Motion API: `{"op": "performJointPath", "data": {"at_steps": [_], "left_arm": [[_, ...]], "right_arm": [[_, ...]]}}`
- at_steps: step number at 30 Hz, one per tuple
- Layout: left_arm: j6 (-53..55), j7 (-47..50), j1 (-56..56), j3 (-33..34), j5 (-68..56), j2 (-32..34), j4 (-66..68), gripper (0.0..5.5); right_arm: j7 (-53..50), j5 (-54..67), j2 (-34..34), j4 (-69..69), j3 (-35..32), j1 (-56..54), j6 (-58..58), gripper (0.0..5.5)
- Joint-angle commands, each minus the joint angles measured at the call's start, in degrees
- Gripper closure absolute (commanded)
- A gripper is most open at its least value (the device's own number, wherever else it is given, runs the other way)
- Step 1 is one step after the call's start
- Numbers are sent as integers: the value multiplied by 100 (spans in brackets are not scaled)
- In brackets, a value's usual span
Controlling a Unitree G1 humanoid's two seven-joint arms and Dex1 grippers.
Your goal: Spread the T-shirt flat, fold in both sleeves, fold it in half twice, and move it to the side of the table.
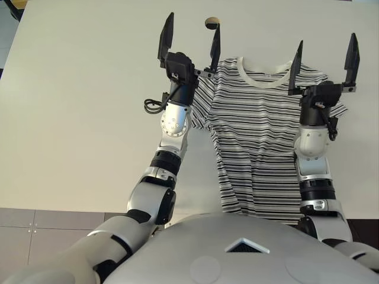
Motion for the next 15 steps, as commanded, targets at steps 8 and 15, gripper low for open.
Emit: {"op": "performJointPath", "data": {"at_steps": [8, 15], "left_arm": [[-343, 373, 210, -123, 1131, 247, 10, 47], [-384, 782, 280, -179, 1652, 401, 83, 47]], "right_arm": [[-59, -251, 45, 482, 168, -185, -94, 111], [-127, -360, 61, 715, 219, -303, -205, 111]]}}
